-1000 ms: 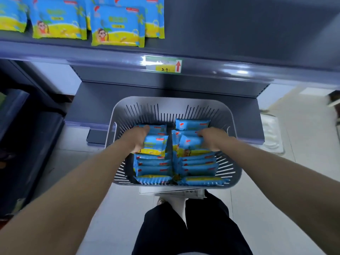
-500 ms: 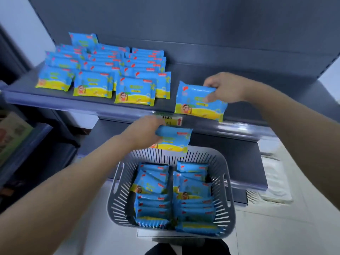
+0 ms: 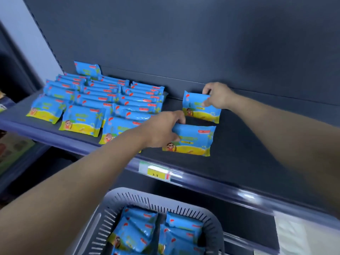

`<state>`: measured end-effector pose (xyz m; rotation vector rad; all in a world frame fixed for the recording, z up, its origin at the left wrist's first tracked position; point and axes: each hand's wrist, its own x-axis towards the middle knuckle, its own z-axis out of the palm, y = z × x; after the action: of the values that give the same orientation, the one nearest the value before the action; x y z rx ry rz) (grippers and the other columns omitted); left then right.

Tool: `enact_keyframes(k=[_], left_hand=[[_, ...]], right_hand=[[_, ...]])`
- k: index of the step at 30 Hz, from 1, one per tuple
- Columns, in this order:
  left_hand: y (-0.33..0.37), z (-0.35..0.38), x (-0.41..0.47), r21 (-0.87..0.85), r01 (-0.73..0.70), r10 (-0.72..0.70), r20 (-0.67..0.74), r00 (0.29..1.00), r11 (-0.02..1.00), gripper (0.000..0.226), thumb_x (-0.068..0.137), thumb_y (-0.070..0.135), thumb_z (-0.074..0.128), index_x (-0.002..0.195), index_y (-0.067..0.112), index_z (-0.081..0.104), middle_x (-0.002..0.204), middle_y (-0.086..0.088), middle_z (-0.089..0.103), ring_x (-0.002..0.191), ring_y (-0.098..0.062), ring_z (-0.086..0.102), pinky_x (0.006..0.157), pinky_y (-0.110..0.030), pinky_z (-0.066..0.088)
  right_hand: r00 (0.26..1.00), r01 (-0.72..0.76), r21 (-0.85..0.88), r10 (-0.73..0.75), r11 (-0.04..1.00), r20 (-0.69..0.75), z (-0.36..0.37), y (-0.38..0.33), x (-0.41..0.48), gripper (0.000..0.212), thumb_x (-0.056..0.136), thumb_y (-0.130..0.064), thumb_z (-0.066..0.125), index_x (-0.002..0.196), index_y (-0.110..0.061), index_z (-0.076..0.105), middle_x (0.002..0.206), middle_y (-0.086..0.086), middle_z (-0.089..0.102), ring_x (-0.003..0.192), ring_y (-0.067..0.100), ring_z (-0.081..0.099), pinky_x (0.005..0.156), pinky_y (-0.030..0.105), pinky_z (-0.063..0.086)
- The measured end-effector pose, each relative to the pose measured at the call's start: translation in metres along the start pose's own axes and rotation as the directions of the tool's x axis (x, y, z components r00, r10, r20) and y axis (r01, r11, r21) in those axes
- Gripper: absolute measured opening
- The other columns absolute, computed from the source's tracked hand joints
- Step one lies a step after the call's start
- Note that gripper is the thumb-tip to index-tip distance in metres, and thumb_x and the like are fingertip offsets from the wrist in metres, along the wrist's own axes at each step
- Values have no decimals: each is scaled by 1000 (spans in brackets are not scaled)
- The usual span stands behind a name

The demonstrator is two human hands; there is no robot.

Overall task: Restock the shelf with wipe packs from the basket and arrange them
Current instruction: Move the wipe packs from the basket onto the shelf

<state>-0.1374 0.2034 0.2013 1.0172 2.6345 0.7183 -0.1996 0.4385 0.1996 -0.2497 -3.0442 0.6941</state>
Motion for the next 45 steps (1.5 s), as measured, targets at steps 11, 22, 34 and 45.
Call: enact_keyframes(k=[11,22,34,45], left_hand=[[-17,6,89,112,105,-105,-2,994,988,37,78,9,68,111,14,52,111,-6,60,98,-25,55,80,-30,38],[-46,10,169,468,159,-135,-86,987,869,49,85,21,62,132,22,47,131,-4,50,125,-25,36,99,-37,27],[-37,13,133,318,82,32,-336,941,945,40,81,17,62,120,18,54,120,-5,51,113,-25,44,92,-33,27],[8,14,-22,110,-240,264,-431,863,965,39,78,15,70,114,4,58,112,-13,58,108,-28,52,97,-41,39]], right_hand=[[971,200,-522,-240,829,-9,13,11,69,31,82,-40,67,97,-14,59,103,12,63,94,34,58,68,32,40],[931,228,-579,-350,783,-108,10,30,67,16,90,-7,51,104,-5,58,107,18,60,96,40,58,66,34,36],[915,209,-420,-328,883,-235,4,24,1,35,92,-31,53,117,-6,54,115,13,55,111,33,48,86,40,40],[840,254,-387,-400,887,-366,28,-26,-147,42,85,-30,60,120,-9,54,121,14,53,109,35,48,89,44,38]])
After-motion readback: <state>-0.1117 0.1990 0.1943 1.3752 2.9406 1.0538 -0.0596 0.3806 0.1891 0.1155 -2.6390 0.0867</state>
